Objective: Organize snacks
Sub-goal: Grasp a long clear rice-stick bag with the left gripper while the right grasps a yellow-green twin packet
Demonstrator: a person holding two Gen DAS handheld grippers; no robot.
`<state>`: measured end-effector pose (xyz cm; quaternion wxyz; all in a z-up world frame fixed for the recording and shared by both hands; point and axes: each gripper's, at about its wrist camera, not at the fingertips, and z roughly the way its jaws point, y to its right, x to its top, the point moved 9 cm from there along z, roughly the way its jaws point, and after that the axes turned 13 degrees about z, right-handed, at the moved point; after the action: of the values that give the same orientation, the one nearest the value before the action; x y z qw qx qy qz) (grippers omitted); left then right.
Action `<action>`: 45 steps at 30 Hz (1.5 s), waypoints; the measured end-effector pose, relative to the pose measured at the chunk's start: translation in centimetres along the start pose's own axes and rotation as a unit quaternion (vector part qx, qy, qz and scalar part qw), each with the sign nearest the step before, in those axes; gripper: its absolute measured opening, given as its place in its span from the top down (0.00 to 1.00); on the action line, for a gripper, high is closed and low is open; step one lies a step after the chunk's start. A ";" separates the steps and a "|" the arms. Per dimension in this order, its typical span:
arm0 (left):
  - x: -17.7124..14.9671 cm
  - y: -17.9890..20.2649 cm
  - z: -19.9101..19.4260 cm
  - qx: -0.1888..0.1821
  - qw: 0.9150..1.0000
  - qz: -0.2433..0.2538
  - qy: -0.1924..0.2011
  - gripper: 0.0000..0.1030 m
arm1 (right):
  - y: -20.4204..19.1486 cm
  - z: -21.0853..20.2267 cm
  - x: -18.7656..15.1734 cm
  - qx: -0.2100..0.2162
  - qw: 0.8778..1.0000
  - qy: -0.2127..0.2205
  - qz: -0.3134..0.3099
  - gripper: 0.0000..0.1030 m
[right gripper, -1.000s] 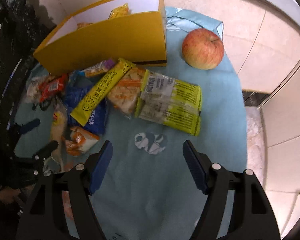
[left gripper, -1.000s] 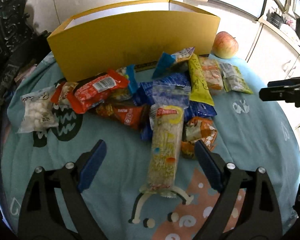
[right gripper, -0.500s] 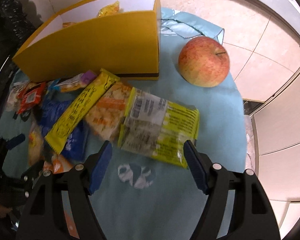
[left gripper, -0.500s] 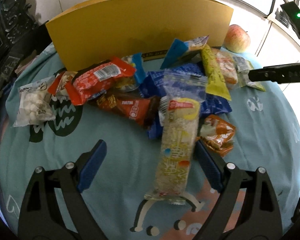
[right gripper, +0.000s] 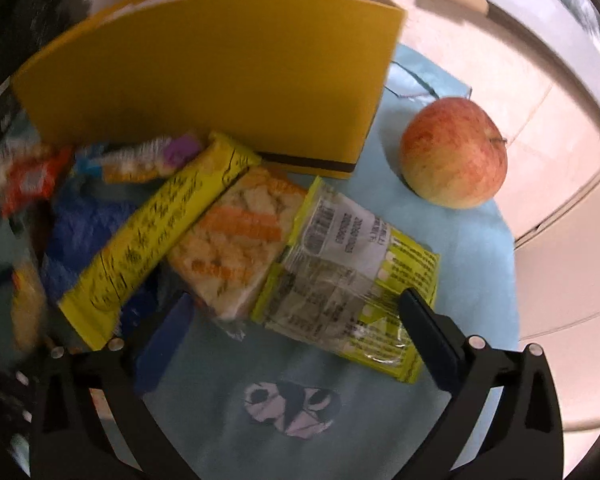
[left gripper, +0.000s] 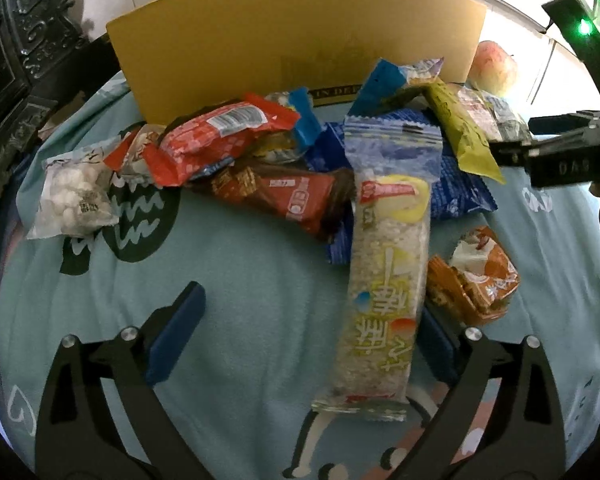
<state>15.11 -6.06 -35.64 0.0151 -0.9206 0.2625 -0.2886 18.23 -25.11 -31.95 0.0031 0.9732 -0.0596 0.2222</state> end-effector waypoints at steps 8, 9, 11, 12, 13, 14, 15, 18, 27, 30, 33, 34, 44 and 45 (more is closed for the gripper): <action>-1.1 -1.0 -0.1 -0.008 1.000 -0.014 0.005 0.03 | 4.3 1.0 -1.2 0.012 0.998 -0.038 0.053 0.10; -1.1 -1.2 -0.1 -0.008 1.000 -0.015 0.004 0.03 | 4.4 0.9 -1.0 0.014 0.998 -0.036 0.055 0.15; -1.1 -1.0 -0.2 -0.008 1.000 -0.013 0.003 0.03 | 4.5 0.7 -0.3 0.028 0.997 -0.038 0.066 0.28; -1.1 -0.9 -0.1 -0.008 1.000 -0.012 0.002 0.03 | 4.4 0.5 0.1 0.050 0.995 -0.044 0.081 0.34; -1.1 -0.8 -0.1 -0.007 1.000 -0.011 0.001 0.03 | 4.4 0.5 0.3 0.063 0.993 -0.050 0.091 0.36; -1.0 -0.8 -0.1 -0.006 1.000 -0.010 0.000 0.03 | 4.4 0.4 0.7 0.073 0.991 -0.055 0.102 0.36; -0.8 -0.8 0.0 -0.006 1.000 -0.010 -0.001 0.03 | 3.8 0.5 1.2 0.078 0.989 -0.058 0.108 0.35; -0.6 -0.8 0.2 -0.007 1.000 -0.013 -0.003 0.03 | 3.6 0.3 2.3 0.098 0.986 -0.056 0.127 0.25; -0.2 -0.6 0.2 -0.008 1.000 -0.013 -0.008 0.03 | 0.2 0.7 6.6 0.050 0.998 -0.011 -0.027 0.18; -0.1 -0.6 0.2 -0.008 1.000 -0.012 -0.009 0.03 | -0.4 1.6 6.8 0.079 0.996 -0.036 -0.023 0.12; -0.2 -0.6 0.2 -0.009 1.000 -0.013 -0.010 0.03 | 0.5 2.5 6.4 0.107 0.991 -0.077 0.028 0.14; -0.2 -0.5 0.2 -0.010 1.000 -0.014 -0.010 0.03 | 0.5 2.4 6.3 0.109 0.990 -0.083 0.024 0.18; -0.9 -0.6 -0.2 -0.009 1.000 -0.011 0.006 0.04 | 1.3 -2.2 -0.1 0.139 0.976 -0.131 -0.102 0.21; -0.9 -0.3 -0.5 -0.008 1.000 0.002 0.014 0.08 | 1.4 -2.9 -0.8 0.123 0.978 -0.102 -0.133 0.21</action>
<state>14.37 -5.35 -35.65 0.0047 -0.9161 0.2663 -0.2996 16.12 -26.29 -29.70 -0.0936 0.9828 0.0980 0.1251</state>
